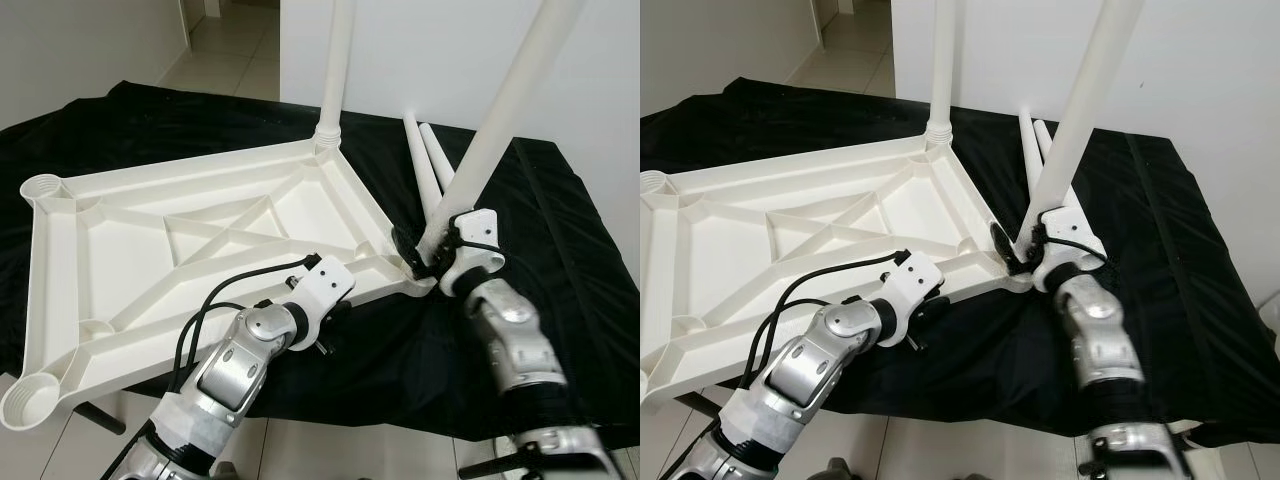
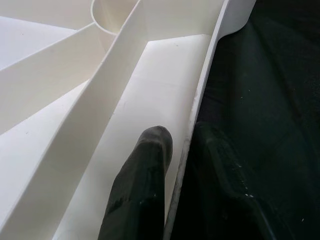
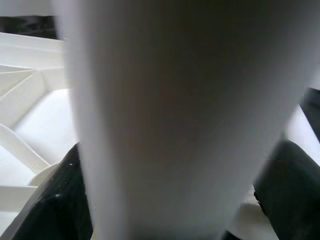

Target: Building children table

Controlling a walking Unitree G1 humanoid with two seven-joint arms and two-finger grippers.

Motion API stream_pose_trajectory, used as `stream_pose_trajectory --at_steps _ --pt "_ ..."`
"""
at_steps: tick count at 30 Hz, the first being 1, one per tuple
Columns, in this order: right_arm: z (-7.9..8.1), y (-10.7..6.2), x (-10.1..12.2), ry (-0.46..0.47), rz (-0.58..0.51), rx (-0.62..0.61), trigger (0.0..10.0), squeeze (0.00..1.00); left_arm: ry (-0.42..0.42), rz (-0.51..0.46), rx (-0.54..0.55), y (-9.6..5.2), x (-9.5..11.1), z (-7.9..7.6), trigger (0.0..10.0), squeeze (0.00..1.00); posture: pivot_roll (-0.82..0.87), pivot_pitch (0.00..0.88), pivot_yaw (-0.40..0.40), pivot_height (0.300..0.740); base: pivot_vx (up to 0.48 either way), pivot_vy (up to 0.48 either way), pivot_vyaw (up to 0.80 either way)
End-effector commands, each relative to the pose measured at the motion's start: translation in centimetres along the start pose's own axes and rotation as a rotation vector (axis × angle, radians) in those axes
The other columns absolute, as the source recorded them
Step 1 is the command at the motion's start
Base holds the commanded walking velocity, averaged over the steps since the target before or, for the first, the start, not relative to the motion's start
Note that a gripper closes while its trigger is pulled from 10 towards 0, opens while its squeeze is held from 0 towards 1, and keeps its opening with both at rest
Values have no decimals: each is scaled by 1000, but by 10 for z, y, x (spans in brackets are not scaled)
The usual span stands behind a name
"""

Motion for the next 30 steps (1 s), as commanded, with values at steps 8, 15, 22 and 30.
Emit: stream_pose_trajectory --at_steps 8,15,22,30 --pt "7 -5 -10 -62 31 219 0 0 9 -7 -30 1 3 -8 10000 0 107 40 -52 740 0 0 0" --pt "12 -9 -16 -67 49 293 0 0 9 -10 -33 2 5 -9 10000 0 104 48 -46 740 0 0 0" --pt "10 -9 -19 -51 55 276 10000 0 9 -11 -34 2 6 -8 10000 0 102 57 -43 740 0 0 0" --pt "8 2 -21 54 77 22 10000 0 7 -14 -32 2 8 -8 10000 0 104 65 -47 740 0 0 0"
Point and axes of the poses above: a point about 5 cm out from each wrist's last joint towards the gripper, its own y axis pointing out of the wrist towards the gripper, its own x axis along the axis of the wrist's last joint, z = x × y, the point moved 4 cm from there along y, pointing out of the wrist towards the gripper, and after that the axes turned 7 degrees about -y, right-handed, at the moved point
